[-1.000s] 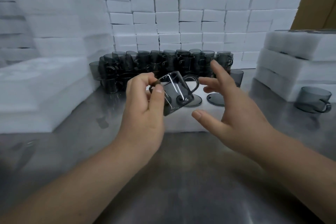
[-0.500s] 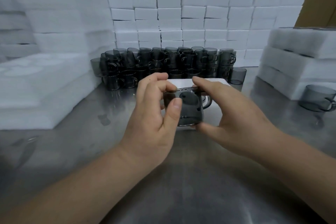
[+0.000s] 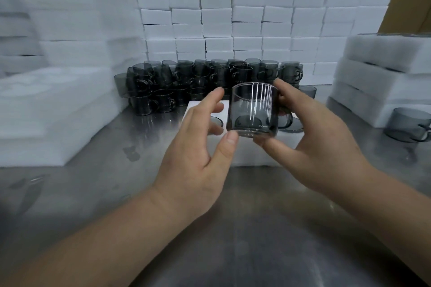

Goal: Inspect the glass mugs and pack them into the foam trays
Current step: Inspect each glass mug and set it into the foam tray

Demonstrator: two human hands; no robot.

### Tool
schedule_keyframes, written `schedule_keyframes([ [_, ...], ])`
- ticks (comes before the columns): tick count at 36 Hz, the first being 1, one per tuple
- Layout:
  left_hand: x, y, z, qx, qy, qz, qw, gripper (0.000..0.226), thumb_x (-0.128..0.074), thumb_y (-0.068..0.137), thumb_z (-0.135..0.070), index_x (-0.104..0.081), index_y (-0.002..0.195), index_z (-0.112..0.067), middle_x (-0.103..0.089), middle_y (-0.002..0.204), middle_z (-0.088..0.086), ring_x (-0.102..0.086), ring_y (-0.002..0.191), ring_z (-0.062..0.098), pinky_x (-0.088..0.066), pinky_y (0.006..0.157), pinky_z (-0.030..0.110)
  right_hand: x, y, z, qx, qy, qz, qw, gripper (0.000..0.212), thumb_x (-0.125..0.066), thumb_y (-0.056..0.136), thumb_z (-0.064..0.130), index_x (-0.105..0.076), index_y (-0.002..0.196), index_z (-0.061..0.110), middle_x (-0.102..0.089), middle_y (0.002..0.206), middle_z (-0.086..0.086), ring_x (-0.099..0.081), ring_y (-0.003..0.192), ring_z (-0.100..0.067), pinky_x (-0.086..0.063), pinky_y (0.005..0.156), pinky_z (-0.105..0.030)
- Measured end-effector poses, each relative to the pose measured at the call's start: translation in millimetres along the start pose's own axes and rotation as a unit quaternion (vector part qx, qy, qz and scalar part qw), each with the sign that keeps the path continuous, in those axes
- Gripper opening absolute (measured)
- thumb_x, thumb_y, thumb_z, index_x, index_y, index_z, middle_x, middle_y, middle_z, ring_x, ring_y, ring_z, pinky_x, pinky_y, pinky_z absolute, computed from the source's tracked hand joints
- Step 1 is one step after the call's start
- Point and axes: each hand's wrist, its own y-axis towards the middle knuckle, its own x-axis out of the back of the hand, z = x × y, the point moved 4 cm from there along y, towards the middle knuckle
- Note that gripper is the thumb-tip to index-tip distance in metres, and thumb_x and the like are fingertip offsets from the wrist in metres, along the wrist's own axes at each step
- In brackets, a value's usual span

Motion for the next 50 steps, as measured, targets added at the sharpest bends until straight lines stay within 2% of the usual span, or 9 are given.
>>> schedule_keyframes([
  [7,-2,0,1,0.008,0.022,0.020,1.000,0.045,-0.038,0.082,-0.049,-0.024,0.121,-0.065,-0.043,0.113,-0.039,-0.047,0.102,-0.009,-0.032,0.086,0.001,0,-2,-1,0.001,0.037,-0.006,0.999,0.077,-0.047,0.076,0.067,-0.035,0.140,0.027,-0.044,0.095,0.028,-0.035,0.092,0.012,-0.027,0.075,-0.009],
  [15,-4,3,2,0.035,0.055,0.041,0.997,0.062,-0.041,0.071,-0.062,-0.017,0.128,-0.067,-0.036,0.118,-0.035,-0.045,0.102,-0.012,-0.036,0.082,0.004,0,-4,-5,-0.025,0.056,0.008,0.998,0.069,-0.041,0.073,0.065,-0.042,0.135,0.036,-0.042,0.090,0.037,-0.046,0.074,0.025,-0.030,0.073,0.005],
  [23,-5,2,1,0.039,0.091,0.054,0.994,0.070,-0.060,0.063,-0.060,-0.017,0.116,-0.075,-0.037,0.113,-0.031,-0.039,0.099,-0.020,-0.022,0.079,-0.009,-5,-3,-14,-0.069,0.081,0.013,0.994,0.068,-0.032,0.069,0.070,-0.053,0.126,0.039,-0.052,0.080,0.033,-0.053,0.082,0.013,-0.038,0.070,-0.016],
  [27,-4,1,-1,0.035,0.099,0.046,0.993,0.067,-0.065,0.068,-0.055,-0.020,0.115,-0.068,-0.041,0.106,-0.027,-0.039,0.099,-0.018,-0.023,0.079,-0.008,-5,-4,-14,-0.065,0.094,0.000,0.993,0.065,-0.033,0.072,0.068,-0.056,0.124,0.037,-0.053,0.076,0.030,-0.052,0.076,0.012,-0.039,0.068,-0.021],
  [31,-3,1,0,0.054,0.108,0.035,0.992,0.070,-0.055,0.068,-0.054,-0.037,0.134,-0.043,-0.045,0.099,-0.023,-0.043,0.094,-0.011,-0.029,0.076,-0.002,-3,-4,-11,-0.042,0.107,-0.021,0.993,0.054,-0.035,0.076,0.063,-0.048,0.125,0.045,-0.049,0.090,0.037,-0.048,0.088,0.015,-0.037,0.075,-0.008],
  [35,1,3,1,0.070,0.099,-0.003,0.993,0.047,-0.047,0.080,-0.043,-0.054,0.123,-0.027,-0.049,0.091,-0.019,-0.047,0.087,-0.003,-0.035,0.071,0.006,0,-3,-9,-0.018,0.118,-0.037,0.992,0.049,-0.038,0.080,0.055,-0.038,0.127,0.042,-0.041,0.104,0.042,-0.038,0.096,0.031,-0.028,0.082,0.005],
  [38,3,4,4,0.078,0.083,-0.024,0.993,0.032,-0.040,0.091,-0.038,-0.063,0.108,-0.022,-0.051,0.082,-0.018,-0.049,0.083,-0.003,-0.035,0.067,0.006,-1,-3,-10,-0.014,0.112,-0.039,0.993,0.062,-0.039,0.080,0.055,-0.038,0.137,0.029,-0.047,0.107,0.033,-0.042,0.100,0.019,-0.034,0.083,-0.002],
  [44,2,2,5,0.117,-0.077,-0.022,0.990,0.027,-0.035,0.086,-0.043,-0.061,0.089,-0.041,-0.064,0.079,-0.021,-0.057,0.061,0.000,-0.041,0.059,0.012,-3,-3,-8,0.009,0.105,-0.019,0.994,0.068,-0.044,0.080,0.052,-0.036,0.140,0.022,-0.046,0.112,0.024,-0.046,0.097,0.005,-0.031,0.083,0.003],
  [50,-6,2,3,0.175,-0.306,0.041,0.935,0.029,-0.045,0.079,-0.054,-0.070,0.089,-0.041,-0.071,0.101,-0.004,-0.066,0.061,0.020,-0.049,0.053,0.020,-3,-3,-5,0.046,0.122,-0.010,0.991,0.066,-0.049,0.079,0.053,-0.021,0.137,0.043,-0.046,0.114,0.026,-0.046,0.108,0.003,-0.033,0.090,-0.002],
])
